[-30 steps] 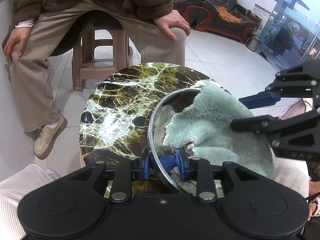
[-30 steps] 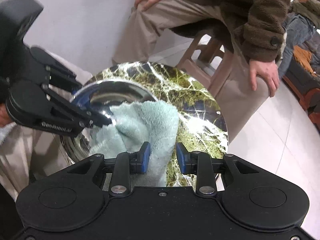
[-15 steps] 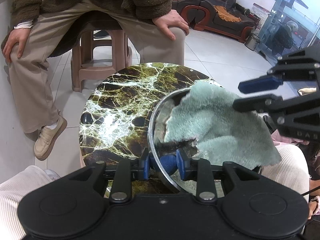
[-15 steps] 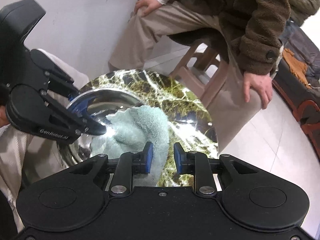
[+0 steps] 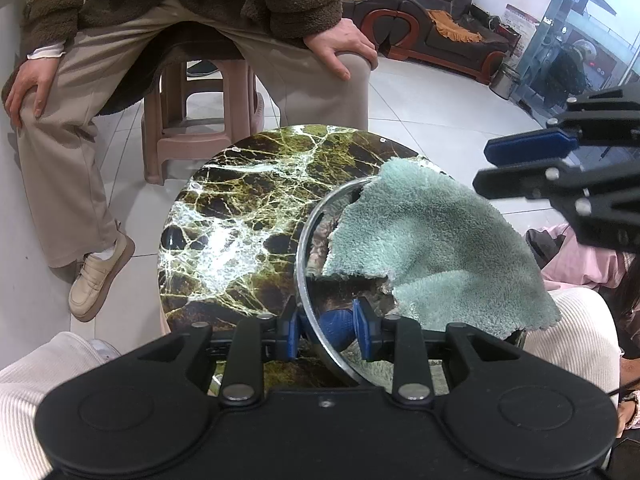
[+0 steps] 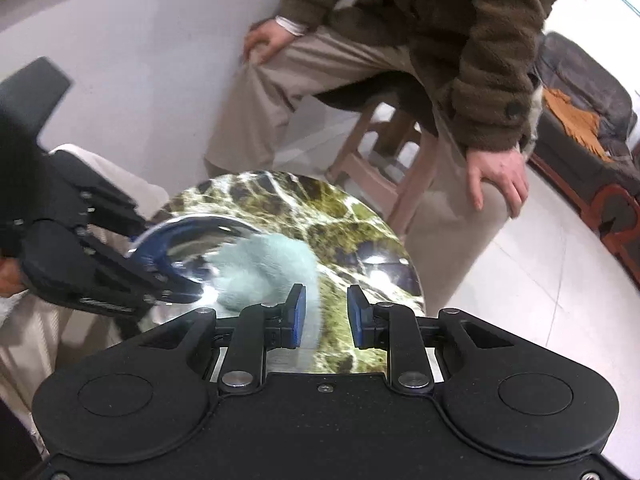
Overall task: Clean bowl
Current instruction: 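Hold the bowl rim with the left gripper while the right gripper drags the towel toward the clamped rim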
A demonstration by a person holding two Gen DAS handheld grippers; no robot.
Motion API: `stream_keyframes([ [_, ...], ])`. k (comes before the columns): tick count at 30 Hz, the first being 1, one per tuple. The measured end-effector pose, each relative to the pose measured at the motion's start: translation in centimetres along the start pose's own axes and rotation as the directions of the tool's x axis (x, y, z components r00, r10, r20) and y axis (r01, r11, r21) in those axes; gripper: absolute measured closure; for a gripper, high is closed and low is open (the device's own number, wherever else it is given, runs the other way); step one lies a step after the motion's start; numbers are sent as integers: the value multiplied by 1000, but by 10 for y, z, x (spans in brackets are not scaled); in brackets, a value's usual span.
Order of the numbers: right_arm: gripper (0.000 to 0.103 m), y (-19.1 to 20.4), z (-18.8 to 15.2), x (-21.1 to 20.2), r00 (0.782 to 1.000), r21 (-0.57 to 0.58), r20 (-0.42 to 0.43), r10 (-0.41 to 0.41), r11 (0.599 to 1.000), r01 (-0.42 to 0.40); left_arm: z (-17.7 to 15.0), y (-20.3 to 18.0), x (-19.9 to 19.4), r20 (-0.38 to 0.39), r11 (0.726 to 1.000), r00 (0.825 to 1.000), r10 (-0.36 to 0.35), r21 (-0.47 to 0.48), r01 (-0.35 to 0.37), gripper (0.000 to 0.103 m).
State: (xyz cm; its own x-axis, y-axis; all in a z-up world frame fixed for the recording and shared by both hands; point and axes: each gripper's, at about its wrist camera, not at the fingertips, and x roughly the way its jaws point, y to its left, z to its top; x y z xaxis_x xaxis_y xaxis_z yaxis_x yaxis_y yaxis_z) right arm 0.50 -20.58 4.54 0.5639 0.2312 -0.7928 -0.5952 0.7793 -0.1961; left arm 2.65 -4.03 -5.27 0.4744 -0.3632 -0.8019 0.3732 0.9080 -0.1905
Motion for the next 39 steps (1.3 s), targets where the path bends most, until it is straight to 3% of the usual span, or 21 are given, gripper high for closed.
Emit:
stream_keyframes([
  [7, 67, 18, -4, 27, 997, -89, -82, -15, 996, 8, -1, -1, 1, 0, 1000, 1000, 2, 4, -2, 76],
  [11, 66, 19, -7, 38, 992, -120, -113, -46, 992, 32, 0, -2, 1, -2, 1000, 1000, 0, 6, 0, 76],
  [32, 66, -9, 0, 12, 998, -4, -28, -55, 998, 55, 2, -2, 3, -4, 1000, 1000, 3, 14, -3, 76],
  [39, 66, -24, -5, 5, 1000, 118, 31, 2, 993, -6, 0, -6, 3, -4, 1000, 1000, 6, 18, -6, 76],
])
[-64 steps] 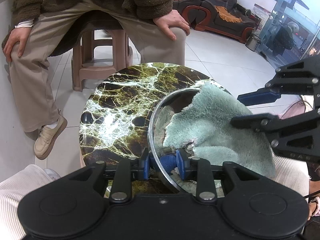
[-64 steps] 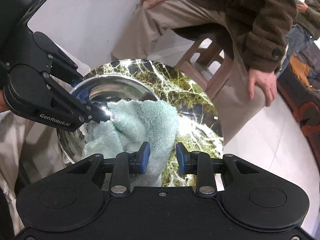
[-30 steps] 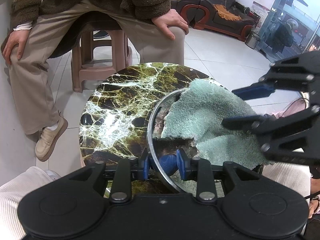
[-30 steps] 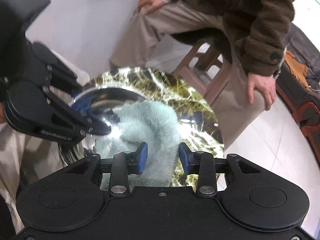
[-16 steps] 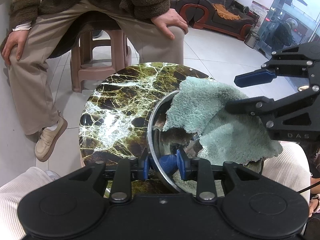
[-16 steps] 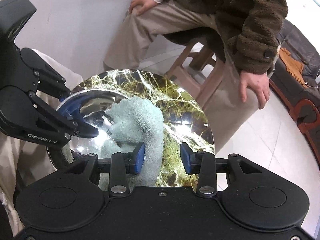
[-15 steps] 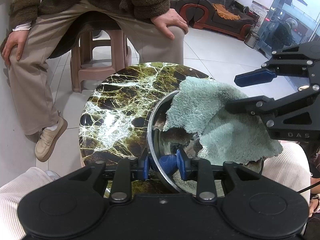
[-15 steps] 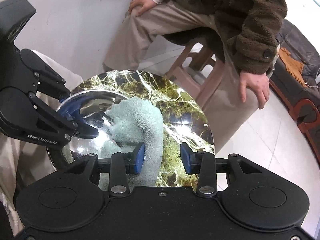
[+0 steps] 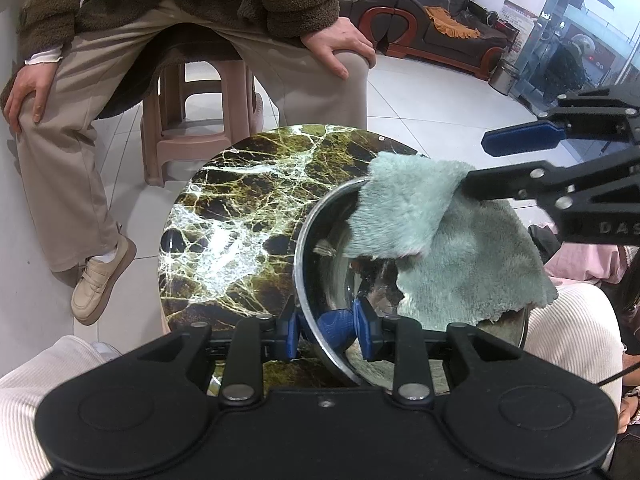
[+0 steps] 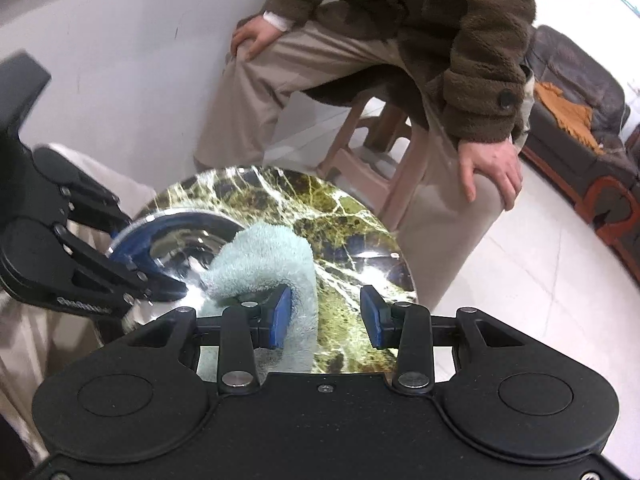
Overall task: Clean bowl
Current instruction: 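Hold the bowl rim with the left gripper while the right gripper drags the towel toward the clamped rim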
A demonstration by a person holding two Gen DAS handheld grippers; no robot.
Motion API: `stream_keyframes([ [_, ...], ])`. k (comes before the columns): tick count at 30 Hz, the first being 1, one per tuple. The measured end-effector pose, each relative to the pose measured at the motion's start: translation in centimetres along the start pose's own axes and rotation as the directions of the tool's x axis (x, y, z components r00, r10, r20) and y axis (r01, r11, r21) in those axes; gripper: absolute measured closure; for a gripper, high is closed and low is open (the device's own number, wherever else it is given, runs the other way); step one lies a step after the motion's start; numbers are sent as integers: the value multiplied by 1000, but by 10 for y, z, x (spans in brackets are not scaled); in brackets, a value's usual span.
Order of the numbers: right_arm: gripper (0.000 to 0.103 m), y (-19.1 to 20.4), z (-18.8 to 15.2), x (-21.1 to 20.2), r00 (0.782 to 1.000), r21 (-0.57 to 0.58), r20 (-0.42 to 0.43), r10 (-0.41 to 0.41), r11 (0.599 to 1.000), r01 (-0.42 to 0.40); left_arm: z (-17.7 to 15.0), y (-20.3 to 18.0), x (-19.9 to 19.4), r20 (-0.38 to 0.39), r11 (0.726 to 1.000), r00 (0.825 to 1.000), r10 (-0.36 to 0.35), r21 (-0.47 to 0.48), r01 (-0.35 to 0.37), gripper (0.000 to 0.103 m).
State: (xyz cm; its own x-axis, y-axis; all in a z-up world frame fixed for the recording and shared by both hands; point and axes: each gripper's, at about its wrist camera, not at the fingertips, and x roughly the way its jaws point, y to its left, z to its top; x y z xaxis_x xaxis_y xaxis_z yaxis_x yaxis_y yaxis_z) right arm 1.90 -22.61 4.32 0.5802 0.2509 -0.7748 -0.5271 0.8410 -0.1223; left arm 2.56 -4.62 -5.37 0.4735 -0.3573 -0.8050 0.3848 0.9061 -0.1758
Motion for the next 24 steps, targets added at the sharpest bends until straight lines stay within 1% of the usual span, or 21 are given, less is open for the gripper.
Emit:
stream_keyframes([
  [3, 66, -8, 1, -6, 997, 77, 29, 65, 995, -67, 0, -1, 0, 0, 1000, 1000, 1, 1, -1, 75],
  [6, 66, -7, 1, -4, 996, 78, 28, 86, 993, -88, -1, -1, -1, 1, 1000, 1000, 2, 0, -2, 75],
  [8, 67, -3, 0, 0, 995, 67, 18, 94, 993, -95, -1, -1, -1, 0, 1000, 1000, 2, 0, -2, 75],
  [10, 70, 1, -1, 2, 995, 56, 9, 101, 993, -101, 0, -1, -1, 0, 1000, 1000, 2, 0, -2, 75],
  [12, 70, 3, -2, 4, 995, 47, 2, 100, 994, -100, 2, 0, -1, -1, 1000, 1000, 1, 1, -1, 75],
  [13, 72, 6, -3, 5, 995, 42, -4, 98, 994, -98, 3, 0, -1, -1, 1000, 1000, 1, 1, -1, 75],
  [14, 77, 6, -3, 7, 995, 37, -11, 99, 994, -98, 3, 1, 0, -1, 1000, 1000, 1, 1, -1, 75],
  [16, 77, 7, -3, 10, 995, 26, -25, 100, 995, -100, 3, 1, 0, -1, 1000, 1000, 1, 2, -1, 75],
  [17, 84, 9, -3, 12, 994, 19, -35, 104, 994, -103, 3, 2, 0, -2, 1000, 1000, 1, 2, -1, 75],
  [18, 86, 10, -3, 14, 994, 11, -43, 104, 995, -104, 3, 2, 0, -2, 1000, 1000, 1, 2, -1, 75],
  [24, 87, 8, -2, 23, 991, -6, -68, 117, 993, -118, 4, 3, 0, -6, 1000, 1000, -5, 9, 5, 75],
])
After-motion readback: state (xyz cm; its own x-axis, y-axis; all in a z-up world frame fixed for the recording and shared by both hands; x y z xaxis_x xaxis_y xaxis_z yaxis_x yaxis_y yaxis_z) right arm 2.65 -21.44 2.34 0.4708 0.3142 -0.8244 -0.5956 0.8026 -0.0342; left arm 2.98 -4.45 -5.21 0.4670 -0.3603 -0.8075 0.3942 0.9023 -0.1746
